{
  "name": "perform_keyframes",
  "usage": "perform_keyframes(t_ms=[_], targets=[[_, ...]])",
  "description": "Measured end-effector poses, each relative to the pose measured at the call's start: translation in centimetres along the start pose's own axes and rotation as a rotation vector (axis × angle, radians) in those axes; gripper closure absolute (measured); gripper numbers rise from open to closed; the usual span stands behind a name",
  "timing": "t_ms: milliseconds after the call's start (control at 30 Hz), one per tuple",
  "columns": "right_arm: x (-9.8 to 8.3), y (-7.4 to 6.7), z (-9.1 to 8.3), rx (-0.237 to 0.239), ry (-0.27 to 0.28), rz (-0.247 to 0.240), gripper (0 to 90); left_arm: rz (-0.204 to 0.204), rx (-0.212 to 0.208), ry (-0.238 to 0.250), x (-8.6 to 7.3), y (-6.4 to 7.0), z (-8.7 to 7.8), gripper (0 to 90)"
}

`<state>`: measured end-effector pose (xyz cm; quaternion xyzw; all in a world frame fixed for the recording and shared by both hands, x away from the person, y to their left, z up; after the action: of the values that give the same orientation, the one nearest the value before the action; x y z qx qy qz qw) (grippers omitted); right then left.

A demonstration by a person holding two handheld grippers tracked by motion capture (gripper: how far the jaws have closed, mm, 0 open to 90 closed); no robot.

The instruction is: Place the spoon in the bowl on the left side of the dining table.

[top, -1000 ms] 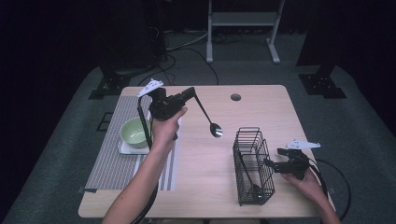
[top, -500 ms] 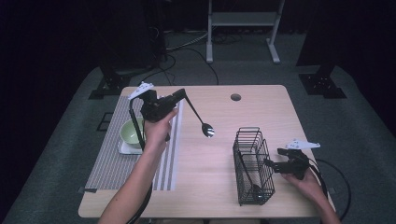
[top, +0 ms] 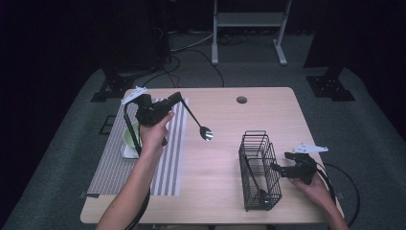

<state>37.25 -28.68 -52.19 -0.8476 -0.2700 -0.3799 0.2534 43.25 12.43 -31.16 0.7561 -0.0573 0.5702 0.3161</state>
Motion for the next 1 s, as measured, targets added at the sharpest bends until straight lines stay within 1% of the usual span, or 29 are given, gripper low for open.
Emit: perform_keyframes(t_ms=[267,733,900,1000], targets=[[0.0,0.0,0.0,-0.001,0.001,0.0,15.8,-0.006,0.024,0.003,0.1,-1.0,-0.4,89.4],[0.0,0.0,0.0,0.0,0.001,0.005,15.7,-0.006,0.06,0.022,0.9,-2.4,-1.3,89.3],[0.0,0.0,0.0,0.0,0.001,0.004,15.7,-0.006,0.079,0.025,1.1,-3.3,-1.8,89.4],[0.0,0.0,0.0,0.0,0.001,0.006,15.7,-0.014,0.093,0.031,1.2,-3.8,-2.1,89.4]])
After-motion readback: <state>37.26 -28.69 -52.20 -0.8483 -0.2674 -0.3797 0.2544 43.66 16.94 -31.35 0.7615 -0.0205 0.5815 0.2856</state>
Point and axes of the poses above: each handheld gripper's, and its own axes: z roughly forward along the jaws, x roughly out of its top, y roughly to its right, the point moved 6 cm from there along z, roughly forward along the jaws, and after that the axes turned 9 degrees about x, right-handed, at the moved point
